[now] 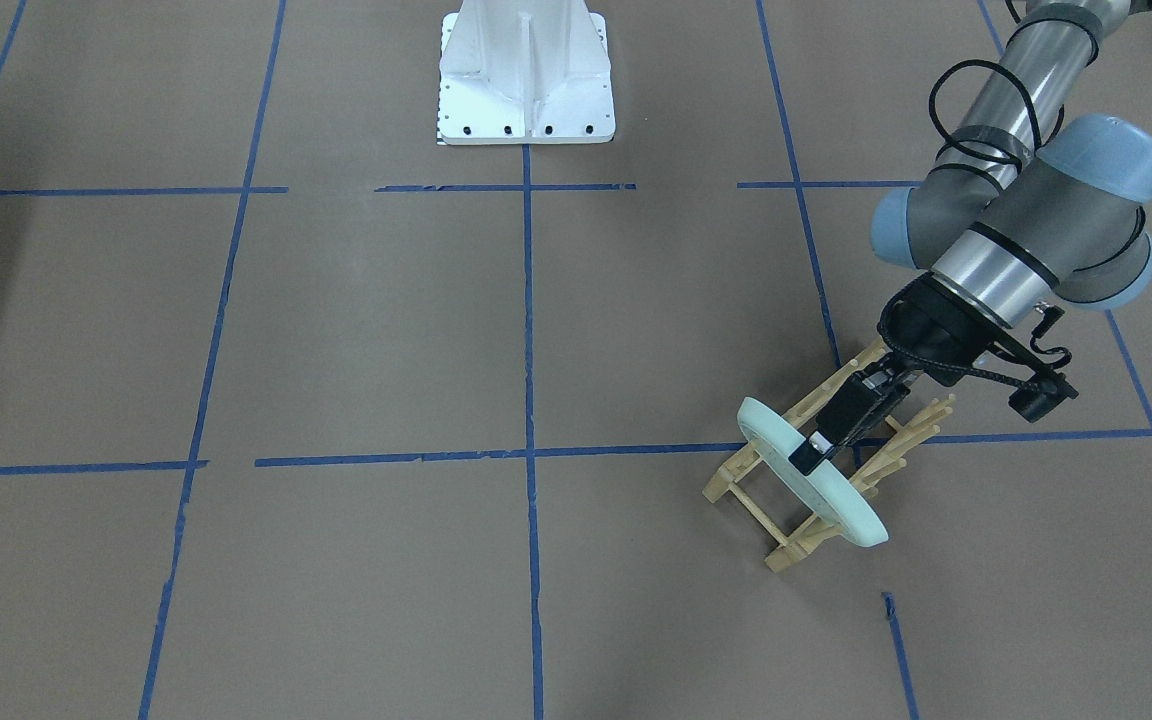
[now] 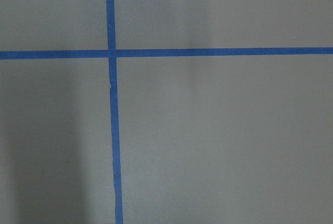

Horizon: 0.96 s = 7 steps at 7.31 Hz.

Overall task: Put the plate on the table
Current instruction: 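Close the left gripper on the plate rim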

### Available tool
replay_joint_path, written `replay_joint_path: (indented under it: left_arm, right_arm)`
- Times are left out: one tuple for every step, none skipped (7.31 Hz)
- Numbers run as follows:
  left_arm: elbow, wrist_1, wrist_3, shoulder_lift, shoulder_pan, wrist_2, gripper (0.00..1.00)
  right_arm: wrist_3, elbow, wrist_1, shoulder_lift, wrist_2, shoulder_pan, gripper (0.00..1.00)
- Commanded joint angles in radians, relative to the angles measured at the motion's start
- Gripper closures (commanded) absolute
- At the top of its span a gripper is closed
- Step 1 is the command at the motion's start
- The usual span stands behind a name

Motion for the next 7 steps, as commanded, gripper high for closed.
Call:
replay_joint_path:
  left_arm:
    - [-0.009, -0.006, -0.002, 0.0, -0.001, 0.0, 1.0]
    - [-0.018, -0.033, -0.006, 0.003, -0.004, -0.003, 1.0]
    - [-0.023, -0.078, -0.013, 0.012, -0.009, -0.011, 1.0]
    - [-0.023, -0.146, -0.038, 0.027, -0.015, -0.011, 1.0]
    - [-0.023, -0.218, -0.073, 0.055, -0.017, -0.012, 1.0]
    - [-0.023, -0.265, -0.12, 0.066, -0.021, -0.011, 1.0]
    - [-0.023, -0.289, -0.171, 0.066, -0.037, -0.012, 1.0]
  right_arm:
    - [-0.001, 0.0, 0.0, 0.0, 0.0, 0.001, 0.0]
    - [0.001, 0.0, 0.0, 0.0, 0.0, 0.001, 0.0]
    - [-0.001, 0.0, 0.0, 0.0, 0.0, 0.0, 0.0]
    - [-0.001, 0.0, 0.0, 0.0, 0.0, 0.0, 0.0]
    - [-0.001, 0.0, 0.0, 0.0, 0.0, 0.0, 0.0]
    - [0.001, 0.0, 0.0, 0.0, 0.0, 0.0, 0.0]
    - [-0.001, 0.0, 0.0, 0.0, 0.0, 0.0, 0.0]
